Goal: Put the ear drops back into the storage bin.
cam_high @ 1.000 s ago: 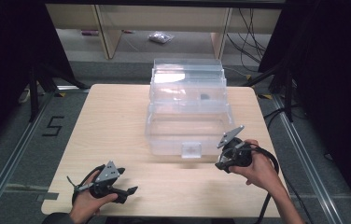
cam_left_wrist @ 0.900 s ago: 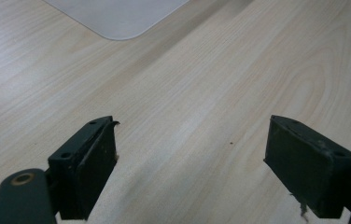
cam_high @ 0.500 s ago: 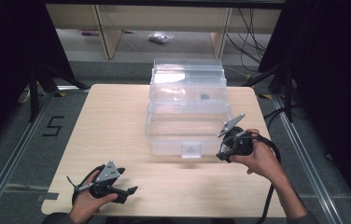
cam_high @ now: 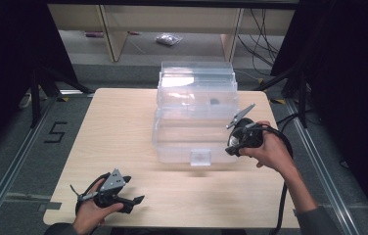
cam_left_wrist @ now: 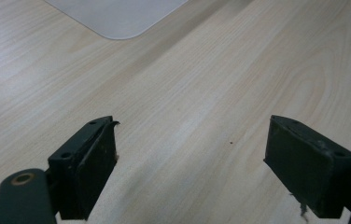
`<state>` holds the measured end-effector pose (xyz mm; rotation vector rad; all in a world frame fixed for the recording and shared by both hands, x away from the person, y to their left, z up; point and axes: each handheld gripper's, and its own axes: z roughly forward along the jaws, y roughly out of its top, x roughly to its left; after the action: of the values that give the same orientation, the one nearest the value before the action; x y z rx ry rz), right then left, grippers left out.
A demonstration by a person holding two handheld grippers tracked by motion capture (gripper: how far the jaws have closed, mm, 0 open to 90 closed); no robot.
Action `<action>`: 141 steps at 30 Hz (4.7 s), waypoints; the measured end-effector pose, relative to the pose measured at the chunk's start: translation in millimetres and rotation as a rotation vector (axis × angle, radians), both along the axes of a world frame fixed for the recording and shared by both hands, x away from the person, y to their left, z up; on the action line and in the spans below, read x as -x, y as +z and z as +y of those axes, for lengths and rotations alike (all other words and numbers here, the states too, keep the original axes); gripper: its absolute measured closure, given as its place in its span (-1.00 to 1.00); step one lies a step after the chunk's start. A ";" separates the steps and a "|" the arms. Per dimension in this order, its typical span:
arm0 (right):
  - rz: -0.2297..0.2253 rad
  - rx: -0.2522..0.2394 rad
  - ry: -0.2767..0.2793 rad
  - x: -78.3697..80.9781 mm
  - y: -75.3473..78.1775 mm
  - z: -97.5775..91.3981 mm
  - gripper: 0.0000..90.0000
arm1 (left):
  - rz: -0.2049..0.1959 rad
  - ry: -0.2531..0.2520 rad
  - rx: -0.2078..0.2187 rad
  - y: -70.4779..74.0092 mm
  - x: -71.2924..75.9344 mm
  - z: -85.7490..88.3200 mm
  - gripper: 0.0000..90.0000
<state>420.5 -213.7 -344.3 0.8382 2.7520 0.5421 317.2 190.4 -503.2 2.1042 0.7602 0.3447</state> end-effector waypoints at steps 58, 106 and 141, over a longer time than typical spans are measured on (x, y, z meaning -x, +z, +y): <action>0.182 0.110 -0.186 -111.7 -86.5 5.7 0.33 | 0.003 -0.011 -0.008 0.5 0.0 0.2 -0.64; 0.092 -0.026 -0.249 -88.1 -42.3 -3.6 -0.36 | 0.001 -0.005 0.003 -0.1 0.0 -0.3 -0.65; -0.016 -0.164 -0.169 -30.6 -15.9 4.2 -0.44 | 0.005 -0.006 -0.003 0.2 0.0 -0.4 -0.65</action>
<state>451.1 -209.5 -360.2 1.0862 2.6166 0.7445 317.2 190.0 -502.9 2.1102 0.7567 0.3382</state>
